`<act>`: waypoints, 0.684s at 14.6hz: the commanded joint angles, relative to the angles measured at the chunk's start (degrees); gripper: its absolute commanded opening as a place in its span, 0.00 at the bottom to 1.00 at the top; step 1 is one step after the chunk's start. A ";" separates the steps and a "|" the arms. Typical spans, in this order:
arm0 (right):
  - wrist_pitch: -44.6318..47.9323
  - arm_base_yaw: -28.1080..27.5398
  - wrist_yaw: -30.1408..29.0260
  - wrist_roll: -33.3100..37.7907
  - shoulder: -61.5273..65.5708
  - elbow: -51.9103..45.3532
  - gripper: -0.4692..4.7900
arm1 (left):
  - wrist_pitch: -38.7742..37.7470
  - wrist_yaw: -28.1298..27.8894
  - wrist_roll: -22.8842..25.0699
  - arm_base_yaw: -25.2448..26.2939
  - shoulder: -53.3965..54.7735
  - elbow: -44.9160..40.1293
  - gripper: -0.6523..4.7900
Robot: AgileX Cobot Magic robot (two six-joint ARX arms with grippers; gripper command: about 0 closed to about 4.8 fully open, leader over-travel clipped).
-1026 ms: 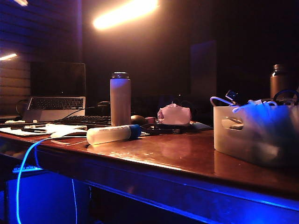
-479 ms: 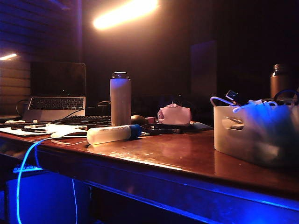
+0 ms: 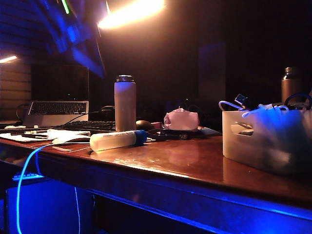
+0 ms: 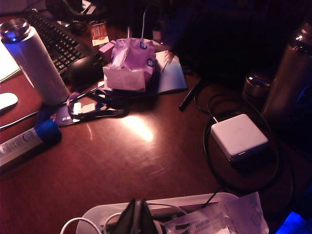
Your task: Pick up the liquid glue and place it into the translucent box.
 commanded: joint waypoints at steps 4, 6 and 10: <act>-2.91 0.00 -16.98 -8.96 -0.07 0.42 0.09 | 5.51 -2.25 -0.59 -0.24 7.96 1.20 0.47; -3.28 -0.04 -16.79 -8.96 -0.09 0.42 0.09 | 4.96 -2.19 -0.72 -0.24 9.16 4.02 0.48; -3.89 -0.02 -16.81 -8.94 -0.07 0.42 0.09 | 1.81 -2.38 -0.85 -4.17 13.25 11.23 0.81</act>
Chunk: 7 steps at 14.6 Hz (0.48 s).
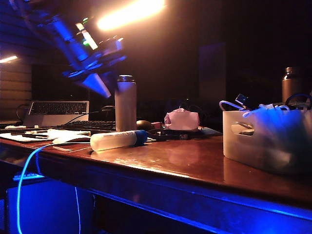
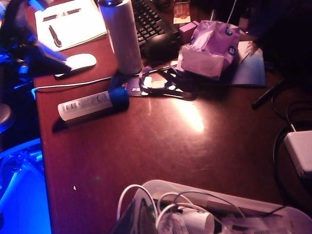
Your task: Pick up the liquid glue and place it into the translucent box.
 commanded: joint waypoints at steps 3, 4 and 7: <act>-1.14 0.00 -0.35 -0.20 -0.17 0.44 0.09 | -5.38 -4.72 0.37 -6.47 7.37 7.34 0.81; -1.36 0.00 -1.01 -0.20 -0.17 0.44 0.09 | -6.40 -8.07 0.39 -7.15 8.98 7.34 0.81; -1.33 0.00 -1.60 -0.20 -0.17 0.44 0.09 | -7.02 -11.26 0.52 -7.08 11.13 7.34 0.81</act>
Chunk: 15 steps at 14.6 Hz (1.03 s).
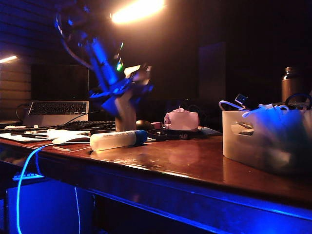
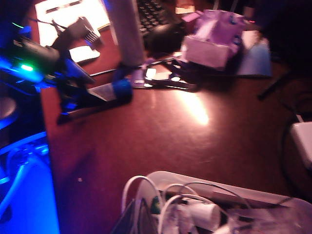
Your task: Pick up the liquid glue and place it into the translucent box.
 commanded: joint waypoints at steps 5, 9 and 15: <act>0.48 0.02 -0.50 -0.15 -0.17 0.44 0.09 | 2.10 -3.37 2.03 0.09 3.82 0.37 0.80; 0.59 0.02 -0.50 -0.17 -0.15 0.44 0.09 | 2.49 -6.95 3.80 0.33 5.09 0.39 0.80; 0.59 0.04 -0.72 -0.15 -0.17 0.44 0.09 | 2.27 -8.63 4.98 0.42 6.56 0.33 0.59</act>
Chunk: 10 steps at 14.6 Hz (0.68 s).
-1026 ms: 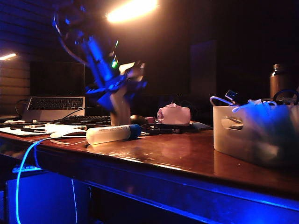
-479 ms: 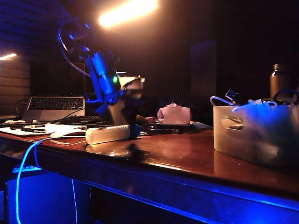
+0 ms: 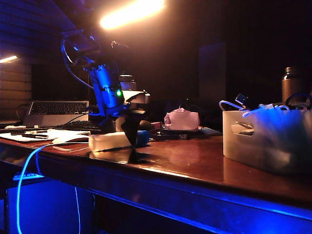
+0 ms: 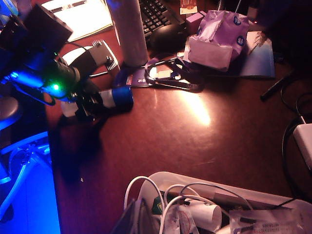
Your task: Pick up the liquid glue and place it into the translucent box.
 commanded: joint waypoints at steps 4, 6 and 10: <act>0.57 0.04 -0.37 -0.17 -0.17 0.44 0.09 | -0.07 -1.60 1.81 -0.11 0.37 0.02 0.32; 0.57 0.04 0.02 -0.20 -0.17 0.44 0.09 | -0.15 -1.57 1.81 -0.13 0.24 0.02 0.32; 0.04 0.02 5.42 -0.20 -0.15 0.44 0.09 | -0.02 -1.55 1.79 -0.94 -2.93 0.04 0.33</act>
